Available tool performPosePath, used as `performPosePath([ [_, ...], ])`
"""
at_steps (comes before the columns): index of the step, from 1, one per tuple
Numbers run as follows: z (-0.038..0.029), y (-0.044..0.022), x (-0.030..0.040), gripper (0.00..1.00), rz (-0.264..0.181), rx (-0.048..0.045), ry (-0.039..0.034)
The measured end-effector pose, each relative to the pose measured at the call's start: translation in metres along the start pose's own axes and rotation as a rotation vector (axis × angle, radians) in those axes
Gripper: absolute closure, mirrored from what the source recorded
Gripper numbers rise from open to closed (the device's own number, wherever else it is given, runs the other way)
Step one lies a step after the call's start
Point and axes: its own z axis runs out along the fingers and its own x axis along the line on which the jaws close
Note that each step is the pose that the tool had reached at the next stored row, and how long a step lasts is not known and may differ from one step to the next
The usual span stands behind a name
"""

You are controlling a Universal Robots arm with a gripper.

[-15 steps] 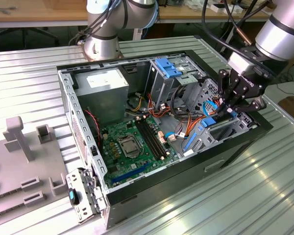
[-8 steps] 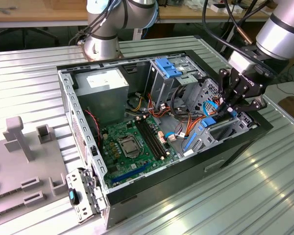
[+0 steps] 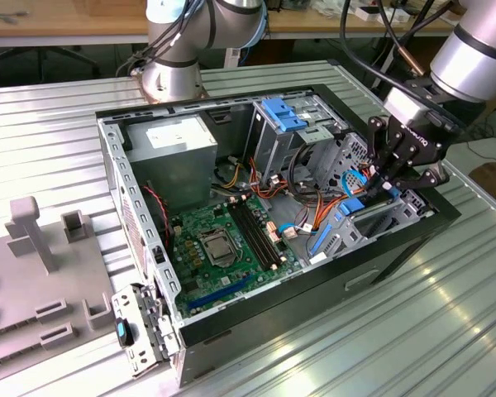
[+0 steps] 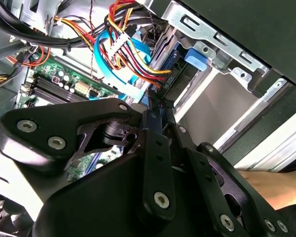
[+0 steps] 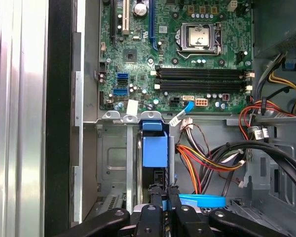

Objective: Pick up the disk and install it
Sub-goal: 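Insert the second disk wire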

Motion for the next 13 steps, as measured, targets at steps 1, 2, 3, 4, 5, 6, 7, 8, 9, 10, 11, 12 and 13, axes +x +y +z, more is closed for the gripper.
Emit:
performPosePath([
  [1, 0.0004, 0.0000, 0.0000, 0.83, 0.000, 0.0000, -0.0004],
  [2, 0.0009, 0.0000, 0.0000, 0.83, 0.000, 0.0000, -0.0011],
  [3, 0.0012, 0.0000, 0.0000, 0.83, 0.000, -0.0001, -0.0014],
  [4, 0.0015, 0.0000, 0.0000, 0.83, 0.000, -0.0001, -0.0017],
  [5, 0.0020, -0.0001, 0.0000, 0.83, 0.000, -0.0001, -0.0022],
  [6, 0.0031, -0.0001, 0.0000, 0.83, 0.000, 0.0001, -0.0042],
  [7, 0.0032, -0.0001, 0.0000, 0.83, 0.000, 0.0001, -0.0044],
  [8, 0.0033, -0.0001, 0.0000, 0.83, 0.000, 0.0000, -0.0049],
  [9, 0.0033, -0.0001, 0.0000, 0.83, 0.000, 0.0000, -0.0051],
  [10, 0.0034, -0.0001, 0.0000, 0.83, 0.000, 0.0000, -0.0053],
  [11, 0.0035, -0.0001, 0.0001, 0.83, 0.000, 0.0000, -0.0054],
  [12, 0.0035, -0.0001, 0.0000, 0.83, 0.000, 0.0000, -0.0054],
  [13, 0.0036, -0.0001, 0.0000, 0.83, 0.000, 0.0000, -0.0055],
])
